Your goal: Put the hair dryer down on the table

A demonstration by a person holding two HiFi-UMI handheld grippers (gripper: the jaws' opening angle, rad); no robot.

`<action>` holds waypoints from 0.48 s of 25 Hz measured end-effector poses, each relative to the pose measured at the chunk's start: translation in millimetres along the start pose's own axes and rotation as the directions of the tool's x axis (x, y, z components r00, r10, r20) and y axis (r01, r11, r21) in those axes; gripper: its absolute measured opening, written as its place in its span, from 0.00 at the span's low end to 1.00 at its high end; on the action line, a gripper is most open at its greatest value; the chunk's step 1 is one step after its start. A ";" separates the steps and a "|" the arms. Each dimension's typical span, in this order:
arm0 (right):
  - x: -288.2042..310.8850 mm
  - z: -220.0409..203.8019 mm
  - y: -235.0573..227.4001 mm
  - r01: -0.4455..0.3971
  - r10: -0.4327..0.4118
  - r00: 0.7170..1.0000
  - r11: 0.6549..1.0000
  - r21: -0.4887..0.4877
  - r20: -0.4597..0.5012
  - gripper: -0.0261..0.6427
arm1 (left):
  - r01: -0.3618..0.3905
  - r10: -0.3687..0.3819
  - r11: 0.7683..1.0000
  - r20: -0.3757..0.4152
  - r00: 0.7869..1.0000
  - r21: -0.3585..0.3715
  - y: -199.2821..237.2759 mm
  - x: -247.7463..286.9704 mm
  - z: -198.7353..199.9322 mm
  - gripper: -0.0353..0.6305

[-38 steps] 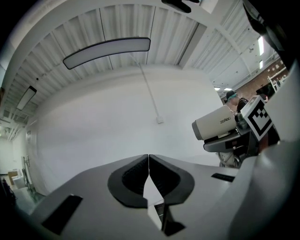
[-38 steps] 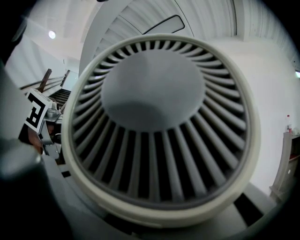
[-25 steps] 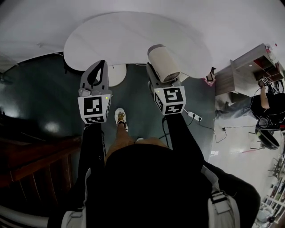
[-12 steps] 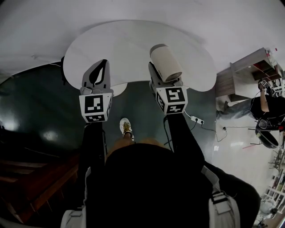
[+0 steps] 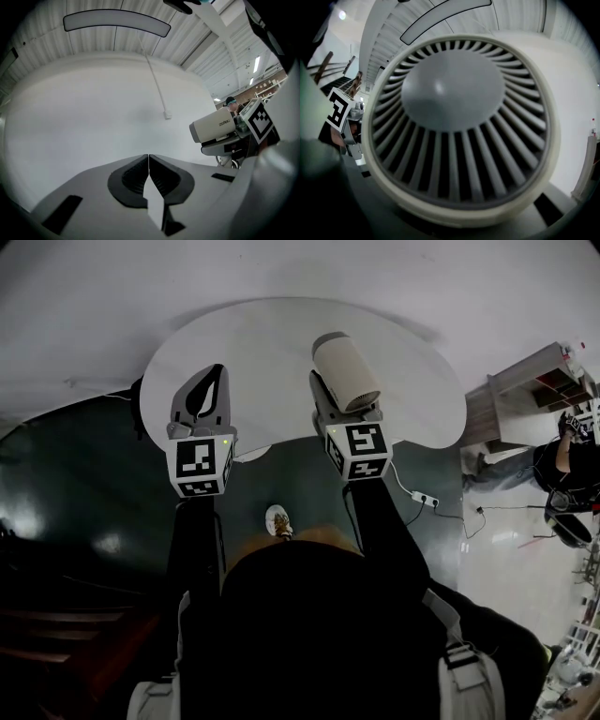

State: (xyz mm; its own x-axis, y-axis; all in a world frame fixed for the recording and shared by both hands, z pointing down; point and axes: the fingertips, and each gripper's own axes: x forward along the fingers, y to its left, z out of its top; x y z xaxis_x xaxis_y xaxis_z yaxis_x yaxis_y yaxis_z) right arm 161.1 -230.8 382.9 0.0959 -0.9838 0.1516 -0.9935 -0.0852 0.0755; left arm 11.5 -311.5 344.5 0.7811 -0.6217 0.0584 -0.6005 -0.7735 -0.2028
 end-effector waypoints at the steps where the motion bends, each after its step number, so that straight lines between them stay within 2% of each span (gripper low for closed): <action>1: 3.0 -0.3 1.4 0.002 -0.002 1.000 1.000 -0.001 -0.001 0.31 | 0.001 -0.001 1.000 0.002 1.000 -0.001 3.3 2.3 -1.4 0.08; 12: 31.2 -5.7 -10.8 0.002 -0.002 1.000 1.000 0.004 -0.015 0.31 | 0.003 -0.003 1.000 -0.011 1.000 -0.002 8.9 23.9 -11.8 0.08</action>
State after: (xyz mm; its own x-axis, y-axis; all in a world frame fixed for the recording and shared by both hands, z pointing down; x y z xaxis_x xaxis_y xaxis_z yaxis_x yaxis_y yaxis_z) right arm 175.1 -259.6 392.4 0.0986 -0.9812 0.1659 -0.9935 -0.0876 0.0722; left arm 22.8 -334.7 355.6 0.7810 -0.6206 0.0697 -0.5985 -0.7756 -0.2004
